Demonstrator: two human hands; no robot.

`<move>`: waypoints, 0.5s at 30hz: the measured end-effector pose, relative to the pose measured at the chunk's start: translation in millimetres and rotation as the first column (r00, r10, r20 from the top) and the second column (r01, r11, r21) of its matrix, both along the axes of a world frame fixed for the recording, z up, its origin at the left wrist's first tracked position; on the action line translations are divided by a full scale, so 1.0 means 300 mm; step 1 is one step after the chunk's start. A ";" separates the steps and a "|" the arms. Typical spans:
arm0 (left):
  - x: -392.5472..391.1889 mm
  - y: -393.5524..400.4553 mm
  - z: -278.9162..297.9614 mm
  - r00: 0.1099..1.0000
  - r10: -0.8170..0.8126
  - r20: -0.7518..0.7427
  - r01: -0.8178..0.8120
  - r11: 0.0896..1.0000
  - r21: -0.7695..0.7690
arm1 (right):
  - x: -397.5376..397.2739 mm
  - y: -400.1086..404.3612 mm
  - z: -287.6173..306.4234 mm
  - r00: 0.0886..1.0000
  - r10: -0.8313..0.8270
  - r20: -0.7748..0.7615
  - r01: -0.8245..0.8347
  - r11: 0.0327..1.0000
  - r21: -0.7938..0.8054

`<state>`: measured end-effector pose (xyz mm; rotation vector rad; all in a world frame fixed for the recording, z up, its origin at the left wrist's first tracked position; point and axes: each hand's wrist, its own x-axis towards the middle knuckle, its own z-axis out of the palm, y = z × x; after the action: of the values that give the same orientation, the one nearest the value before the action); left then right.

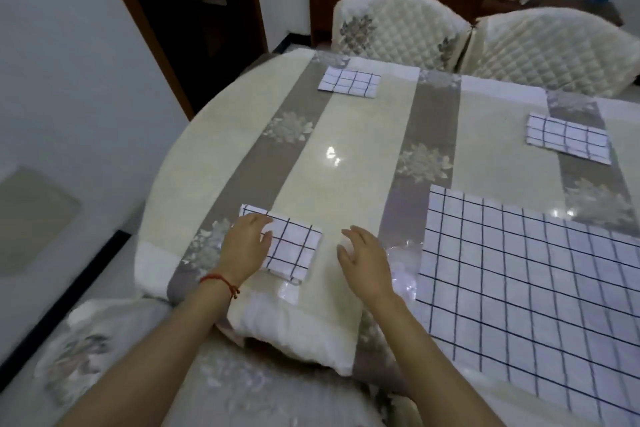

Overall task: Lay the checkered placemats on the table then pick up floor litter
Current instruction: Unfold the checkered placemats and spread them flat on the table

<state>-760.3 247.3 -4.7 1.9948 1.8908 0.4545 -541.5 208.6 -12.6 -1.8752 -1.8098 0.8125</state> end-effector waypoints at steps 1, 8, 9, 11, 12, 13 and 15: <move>-0.037 0.021 -0.010 1.000 -0.017 -0.025 0.017 1.000 -0.012 | -0.041 0.017 -0.011 1.000 -0.004 0.005 0.004 1.000 -0.018; -0.043 0.152 -0.050 0.945 -0.290 -0.154 0.289 0.957 -0.031 | -0.174 0.089 -0.061 0.998 -0.018 0.060 0.023 0.997 -0.076; -0.033 0.164 -0.055 0.935 -0.311 -0.169 0.302 0.950 -0.074 | -0.176 0.086 -0.064 0.997 -0.023 0.071 0.028 0.997 -0.071; -0.014 0.180 -0.071 0.921 -0.348 -0.176 0.344 0.937 -0.054 | -0.172 0.070 -0.070 0.997 -0.038 0.071 0.043 0.997 -0.059; -0.007 0.189 -0.078 0.919 -0.357 -0.167 0.356 0.934 -0.038 | -0.168 0.060 -0.073 0.997 -0.050 0.058 0.053 0.997 -0.059; -0.002 0.196 -0.080 0.917 -0.366 -0.158 0.366 0.930 -0.031 | -0.163 0.051 -0.075 0.997 -0.063 0.039 0.065 0.996 -0.064; -0.002 0.198 -0.077 0.923 -0.370 -0.102 0.359 0.926 -0.115 | -0.159 0.034 -0.078 0.995 -0.098 -0.024 0.096 0.993 -0.066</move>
<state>-760.9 306.6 -27.8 2.2861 1.5175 0.1395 -589.2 218.8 -36.1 -1.9660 -1.6806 0.8666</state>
